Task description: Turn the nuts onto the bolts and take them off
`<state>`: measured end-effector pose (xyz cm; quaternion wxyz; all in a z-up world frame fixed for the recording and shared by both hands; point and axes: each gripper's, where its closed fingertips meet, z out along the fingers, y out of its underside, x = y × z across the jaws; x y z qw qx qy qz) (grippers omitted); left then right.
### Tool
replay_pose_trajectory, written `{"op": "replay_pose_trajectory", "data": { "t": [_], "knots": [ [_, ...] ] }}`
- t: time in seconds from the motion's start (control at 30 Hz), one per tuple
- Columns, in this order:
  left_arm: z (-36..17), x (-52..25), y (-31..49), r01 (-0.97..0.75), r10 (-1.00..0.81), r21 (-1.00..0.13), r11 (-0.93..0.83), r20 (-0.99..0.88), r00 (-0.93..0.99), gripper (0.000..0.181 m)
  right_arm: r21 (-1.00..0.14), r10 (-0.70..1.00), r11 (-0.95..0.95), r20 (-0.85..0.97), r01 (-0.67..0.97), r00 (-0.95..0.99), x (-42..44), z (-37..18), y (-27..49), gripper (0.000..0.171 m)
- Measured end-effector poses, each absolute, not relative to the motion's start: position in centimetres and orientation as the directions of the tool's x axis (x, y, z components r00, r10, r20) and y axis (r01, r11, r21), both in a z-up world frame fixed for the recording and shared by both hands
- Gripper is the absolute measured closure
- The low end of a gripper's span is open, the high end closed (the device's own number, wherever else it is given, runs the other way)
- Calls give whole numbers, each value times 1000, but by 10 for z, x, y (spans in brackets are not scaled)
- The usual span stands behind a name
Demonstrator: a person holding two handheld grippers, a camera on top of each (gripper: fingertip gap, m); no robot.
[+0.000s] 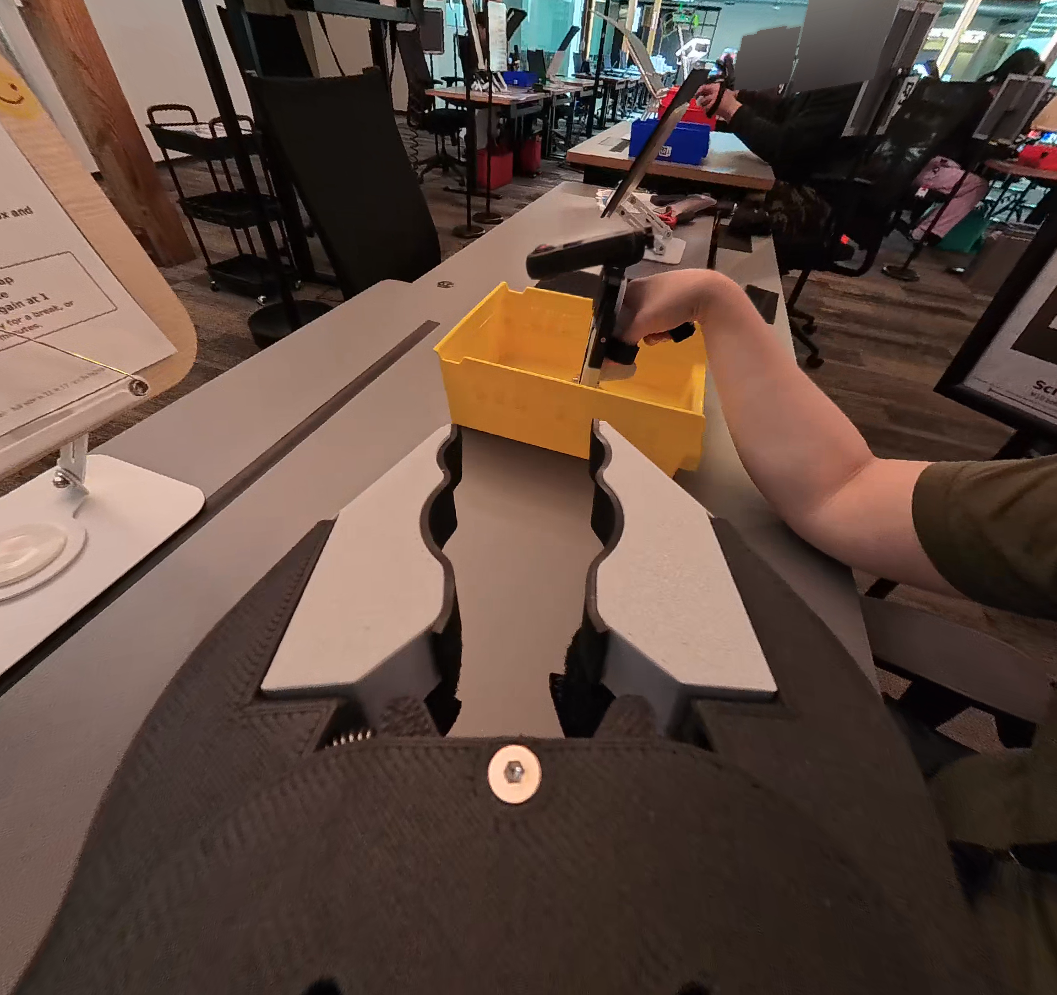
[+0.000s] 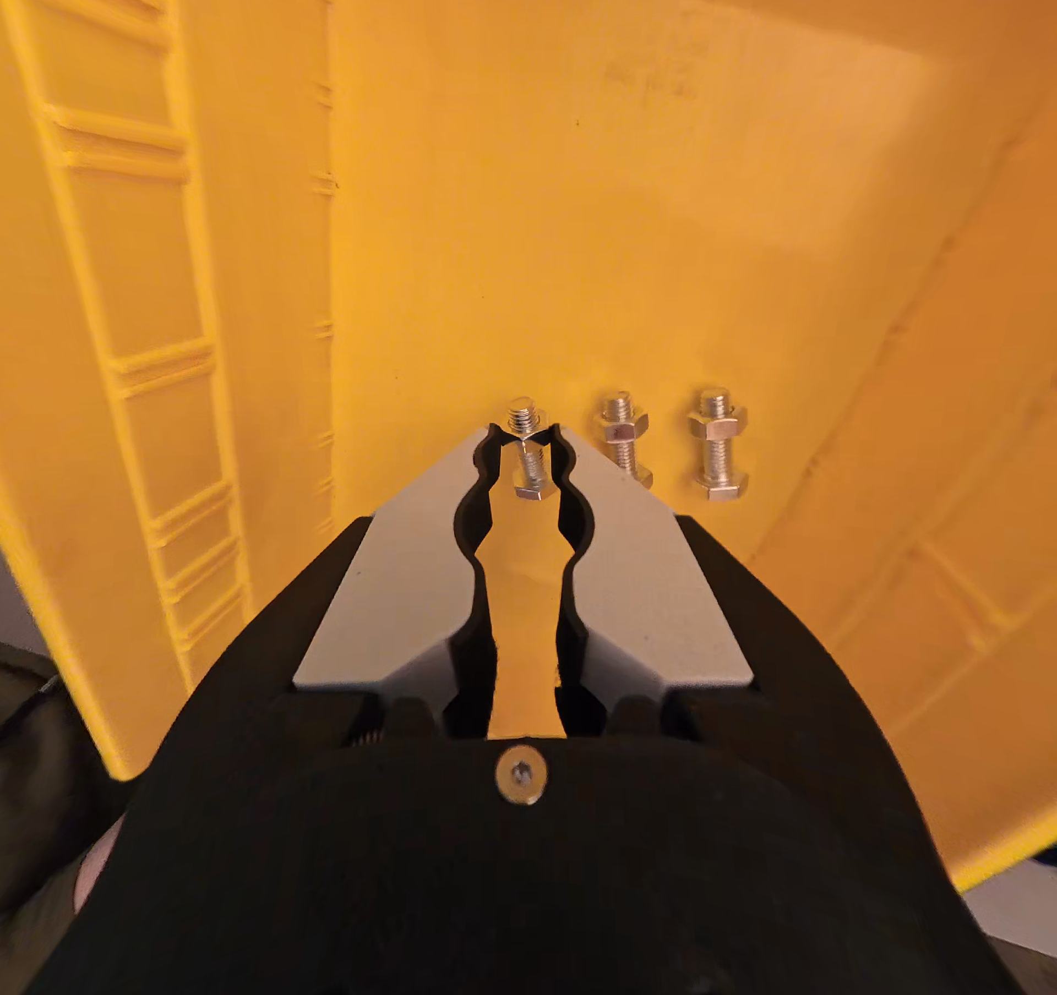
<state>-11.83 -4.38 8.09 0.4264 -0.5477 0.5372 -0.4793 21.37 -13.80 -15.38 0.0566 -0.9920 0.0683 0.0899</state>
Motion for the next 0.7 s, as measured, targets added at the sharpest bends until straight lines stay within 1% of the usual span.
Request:
{"op": "replay_pose_trajectory", "data": {
  "t": [0.13,0.2,0.27,0.3,0.33,0.37,0.4,0.47,0.5,0.53,0.6,0.63,0.7],
  "knots": [
    [82,-124,-39,-190,-998,-980,-60,65,-19,139,-98,-110,-987,-172,-128,979,216,-159,-135,154],
    [83,-127,-36,-197,-998,-979,-55,57,-3,138,-124,-101,-985,-174,-124,979,217,-156,-131,151],
    [87,-135,-30,-197,-999,-980,-43,39,24,138,-199,-74,-974,-163,-106,984,215,-140,-125,146],
    [91,-141,-26,-196,-999,-980,-33,25,45,137,-242,-72,-965,-120,-100,990,218,-128,-123,143],
    [96,-150,-21,-203,-997,-979,-21,7,71,137,-308,-65,-948,-70,-83,995,221,-111,-118,142],
    [100,-162,-15,-219,-994,-976,-7,-17,108,136,-410,-40,-911,-14,-42,999,221,-88,-107,137],
    [102,-177,-6,-247,-985,-969,9,-51,163,136,-533,-7,-846,57,24,998,219,-59,-93,133],
    [107,-219,18,-327,-933,-944,45,-157,324,136,-759,20,-631,191,161,981,205,10,-68,124],
    [109,-243,30,-363,-889,-930,53,-210,407,136,-844,26,-477,265,245,964,193,47,-58,120],
    [112,-266,38,-386,-846,-921,50,-244,473,136,-895,20,-308,334,323,943,178,82,-53,116],
    [116,-297,40,-394,-812,-918,43,-261,521,136,-909,14,-36,414,415,910,146,131,-54,116],
    [116,-305,37,-395,-819,-917,54,-267,508,137,-902,31,45,431,429,902,132,143,-56,116],
    [111,-317,31,-425,-842,-900,92,-298,450,139,-883,78,123,463,453,883,111,151,-56,116]
  ]
}}
